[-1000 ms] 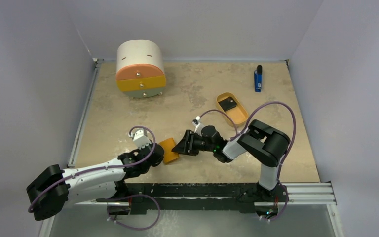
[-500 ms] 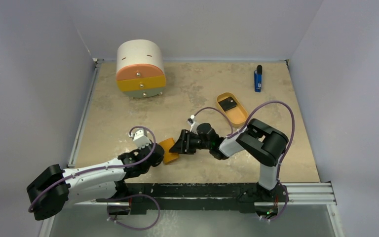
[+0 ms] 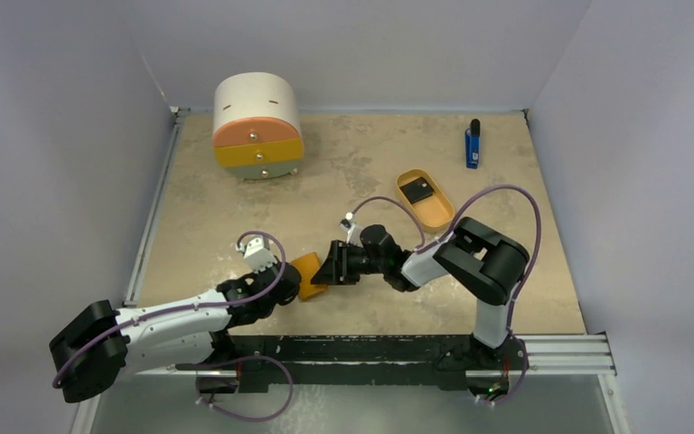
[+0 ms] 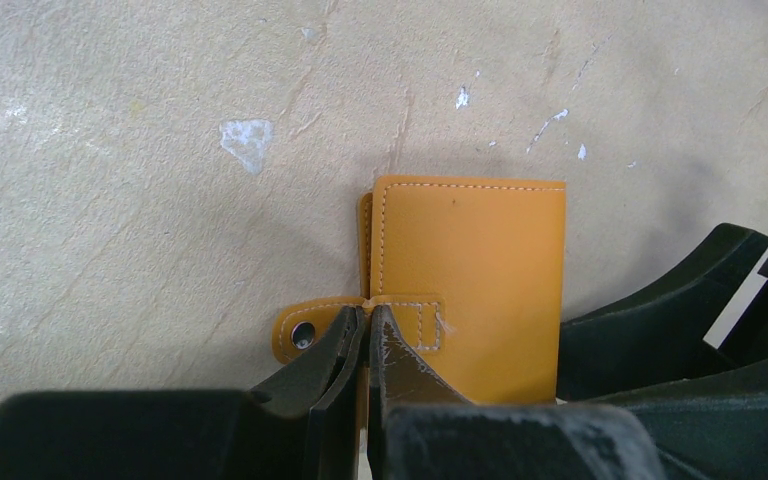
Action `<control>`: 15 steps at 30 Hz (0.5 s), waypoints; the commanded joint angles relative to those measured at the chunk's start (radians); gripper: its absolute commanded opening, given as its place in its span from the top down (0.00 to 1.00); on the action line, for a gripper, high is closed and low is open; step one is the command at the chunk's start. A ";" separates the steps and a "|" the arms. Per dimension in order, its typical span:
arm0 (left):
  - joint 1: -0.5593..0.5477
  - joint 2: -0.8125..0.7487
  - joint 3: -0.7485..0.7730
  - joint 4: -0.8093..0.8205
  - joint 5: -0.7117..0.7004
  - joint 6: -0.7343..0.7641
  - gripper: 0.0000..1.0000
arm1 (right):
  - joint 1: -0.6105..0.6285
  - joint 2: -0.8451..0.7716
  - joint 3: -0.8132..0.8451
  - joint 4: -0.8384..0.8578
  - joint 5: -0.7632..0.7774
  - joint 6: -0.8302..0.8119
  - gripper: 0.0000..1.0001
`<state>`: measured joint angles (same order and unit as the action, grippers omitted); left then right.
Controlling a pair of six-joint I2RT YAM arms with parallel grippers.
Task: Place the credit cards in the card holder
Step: Pick up the card holder from the center of the board.
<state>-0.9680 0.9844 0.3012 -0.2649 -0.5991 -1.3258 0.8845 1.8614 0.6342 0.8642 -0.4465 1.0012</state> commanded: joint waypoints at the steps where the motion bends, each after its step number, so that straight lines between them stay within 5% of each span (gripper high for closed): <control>1: 0.003 0.030 -0.028 -0.088 0.009 0.002 1.00 | 0.005 0.042 0.017 -0.033 -0.071 -0.020 0.44; 15: 0.004 0.027 -0.030 -0.082 0.012 0.007 1.00 | 0.005 0.089 0.051 -0.035 -0.067 0.070 0.50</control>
<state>-0.9680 0.9844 0.3012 -0.2638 -0.5995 -1.3254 0.8845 1.9209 0.6613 0.8921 -0.5278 1.0634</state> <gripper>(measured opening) 0.022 0.515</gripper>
